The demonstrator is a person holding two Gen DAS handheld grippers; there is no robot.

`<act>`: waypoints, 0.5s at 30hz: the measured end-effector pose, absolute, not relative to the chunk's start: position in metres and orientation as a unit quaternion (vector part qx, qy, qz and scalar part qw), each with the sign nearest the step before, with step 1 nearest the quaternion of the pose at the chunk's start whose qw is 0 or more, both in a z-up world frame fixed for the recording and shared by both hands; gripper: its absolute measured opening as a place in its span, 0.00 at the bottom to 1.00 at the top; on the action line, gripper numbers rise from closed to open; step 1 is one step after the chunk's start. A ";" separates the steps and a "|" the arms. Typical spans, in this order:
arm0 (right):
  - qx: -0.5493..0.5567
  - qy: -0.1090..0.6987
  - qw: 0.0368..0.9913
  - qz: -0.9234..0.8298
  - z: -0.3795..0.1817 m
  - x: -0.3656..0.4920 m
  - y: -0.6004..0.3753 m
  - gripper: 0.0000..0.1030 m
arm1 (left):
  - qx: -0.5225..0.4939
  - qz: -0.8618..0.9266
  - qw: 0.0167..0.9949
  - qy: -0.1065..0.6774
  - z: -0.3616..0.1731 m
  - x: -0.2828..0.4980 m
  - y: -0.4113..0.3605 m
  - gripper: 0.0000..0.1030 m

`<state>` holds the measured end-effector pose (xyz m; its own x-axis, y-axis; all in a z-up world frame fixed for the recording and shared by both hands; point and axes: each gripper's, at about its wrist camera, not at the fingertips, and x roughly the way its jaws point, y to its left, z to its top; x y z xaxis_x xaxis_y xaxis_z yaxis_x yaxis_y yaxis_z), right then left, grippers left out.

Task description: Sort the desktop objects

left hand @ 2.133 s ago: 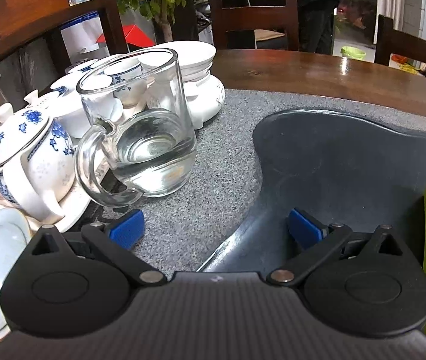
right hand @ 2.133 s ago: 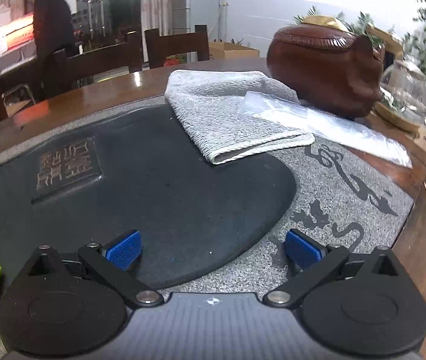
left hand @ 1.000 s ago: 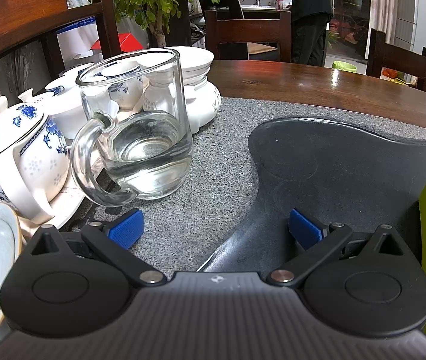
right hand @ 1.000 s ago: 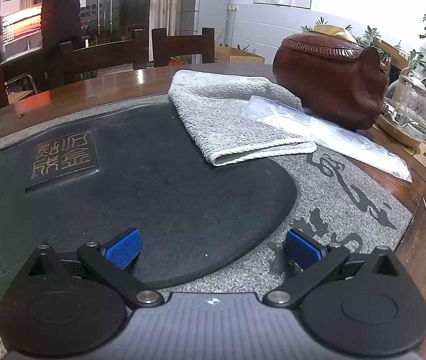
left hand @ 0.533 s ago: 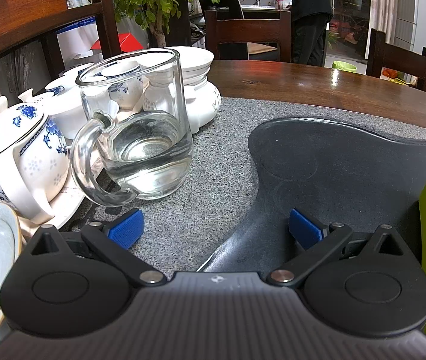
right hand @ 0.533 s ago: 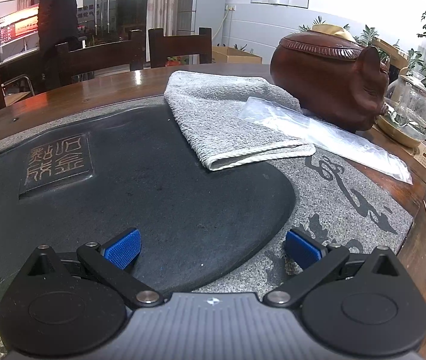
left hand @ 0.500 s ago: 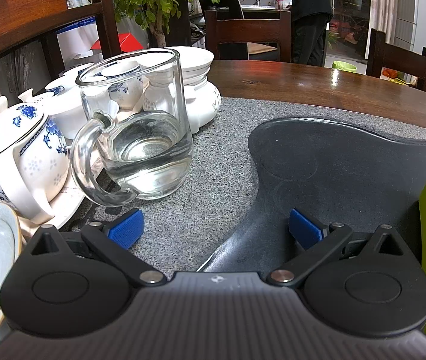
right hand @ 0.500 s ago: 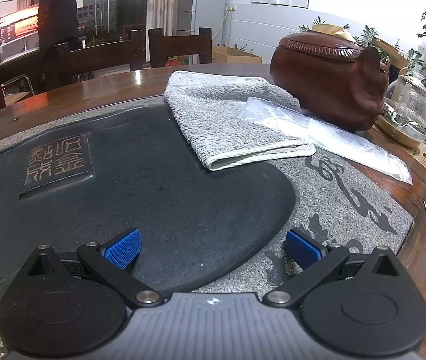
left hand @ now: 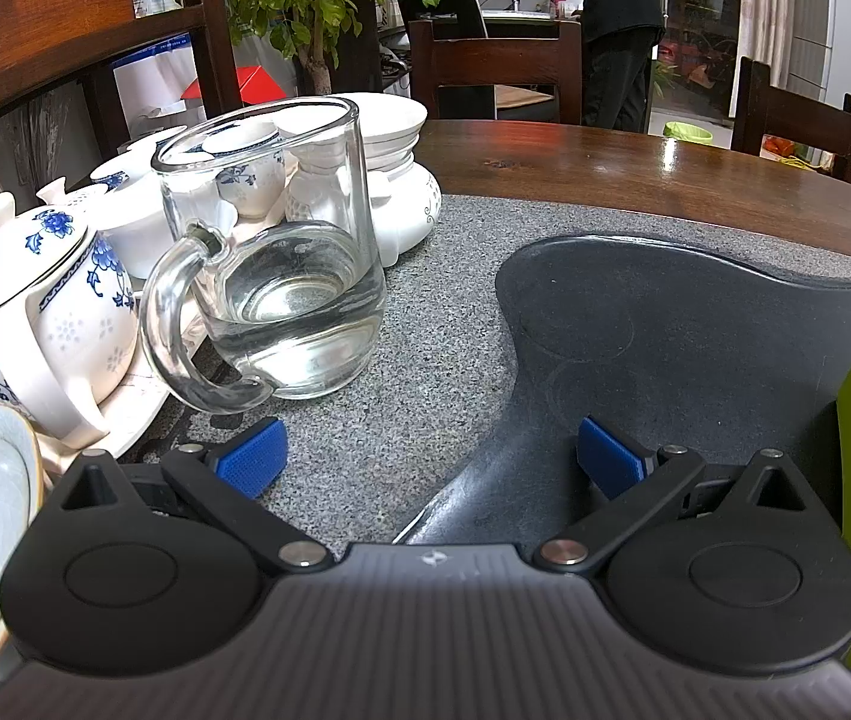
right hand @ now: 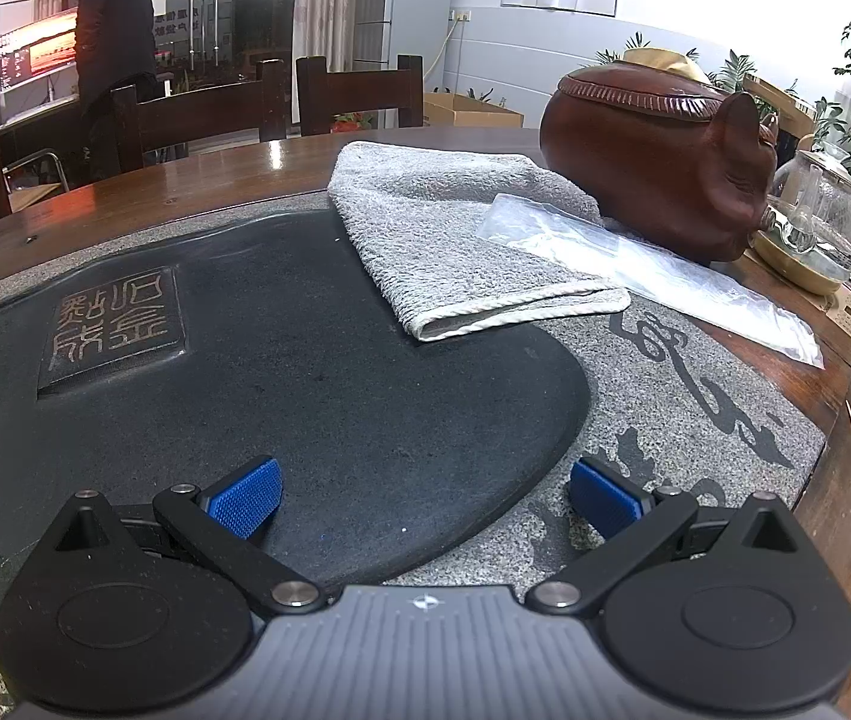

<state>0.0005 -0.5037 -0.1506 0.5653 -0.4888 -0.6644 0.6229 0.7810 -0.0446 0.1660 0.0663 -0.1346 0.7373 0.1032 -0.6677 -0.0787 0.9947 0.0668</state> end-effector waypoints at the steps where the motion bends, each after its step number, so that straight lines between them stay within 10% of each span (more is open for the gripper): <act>1: 0.098 0.343 0.879 -0.316 -0.151 0.000 -0.504 1.00 | 0.017 0.049 0.932 0.359 -0.135 0.166 0.066 1.00; 15: 0.098 0.343 0.879 -0.316 -0.150 0.000 -0.504 1.00 | 0.017 0.049 0.932 0.359 -0.135 0.166 0.066 1.00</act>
